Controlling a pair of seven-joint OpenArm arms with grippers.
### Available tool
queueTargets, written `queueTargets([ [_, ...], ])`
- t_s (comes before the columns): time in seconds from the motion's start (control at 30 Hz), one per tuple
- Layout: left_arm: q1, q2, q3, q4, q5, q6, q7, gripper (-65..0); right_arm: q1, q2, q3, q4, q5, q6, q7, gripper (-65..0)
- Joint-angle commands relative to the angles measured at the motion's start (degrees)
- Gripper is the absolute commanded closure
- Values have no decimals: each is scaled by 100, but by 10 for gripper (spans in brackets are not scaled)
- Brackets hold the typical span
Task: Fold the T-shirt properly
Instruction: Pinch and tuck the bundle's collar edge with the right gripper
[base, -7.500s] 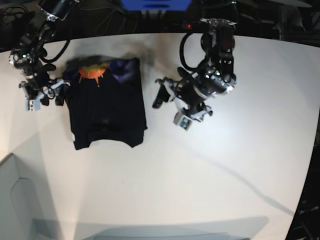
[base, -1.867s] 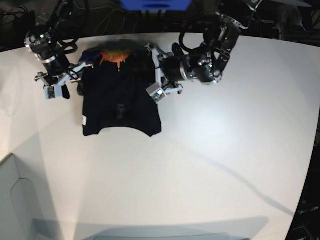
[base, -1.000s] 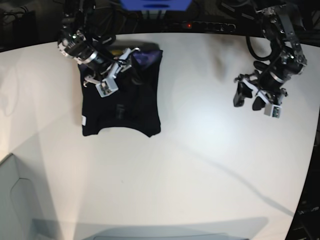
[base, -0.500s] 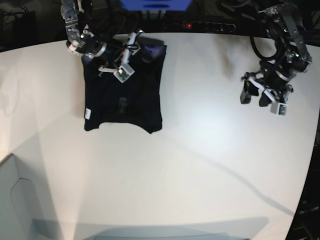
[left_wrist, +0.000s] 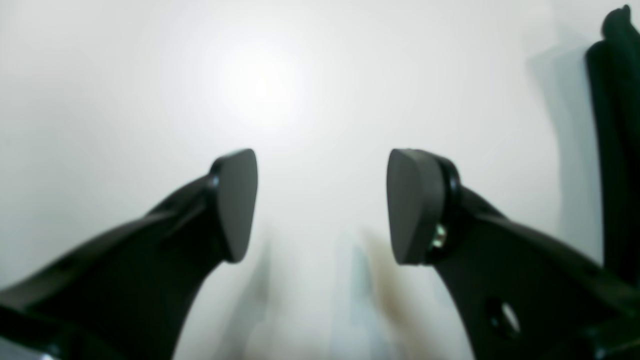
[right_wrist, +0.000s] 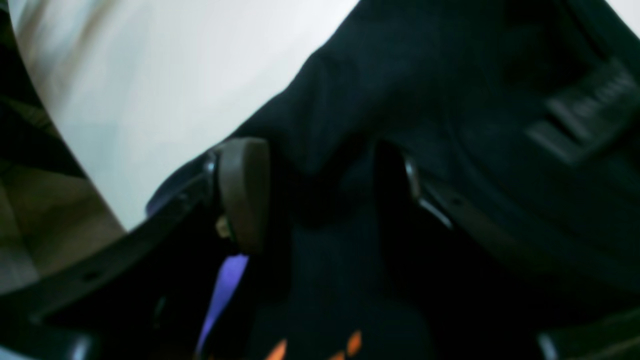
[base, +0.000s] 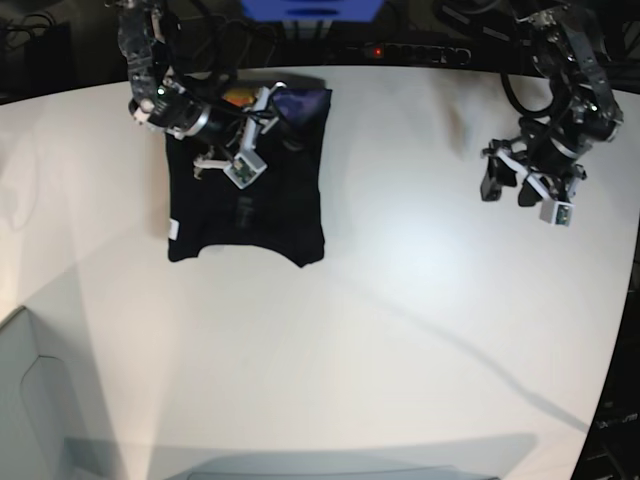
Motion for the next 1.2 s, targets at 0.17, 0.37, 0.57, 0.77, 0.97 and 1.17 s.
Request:
queueTargets([
  [0.17,34,-84,-40,84,-86,-16,-120,-393,64,-16,-441,20,115,80,134,-335],
  [0.37,34,-75,-40,110,-86,-16,-120,-393,327,-7,-1030,-429,115,80,134,-335],
  [0.57,34,-75,-40,110,-86,-16,-120,-393,591,-16,-1136,-1044,115,80,143,-335],
  [0.77,34,-75,-40,137,-86,-16,-120,-393,442,142,-951,11,115,80,134,-335],
  [0.97,34,-58,-40,145,-121,-16,-120,-393,-183,186,280,1022,115,80,134,-310],
  [1.17,17,-49,-32,145,-130,-16,-120,-393,-947,168,1422,1347,115,80,134,-44],
])
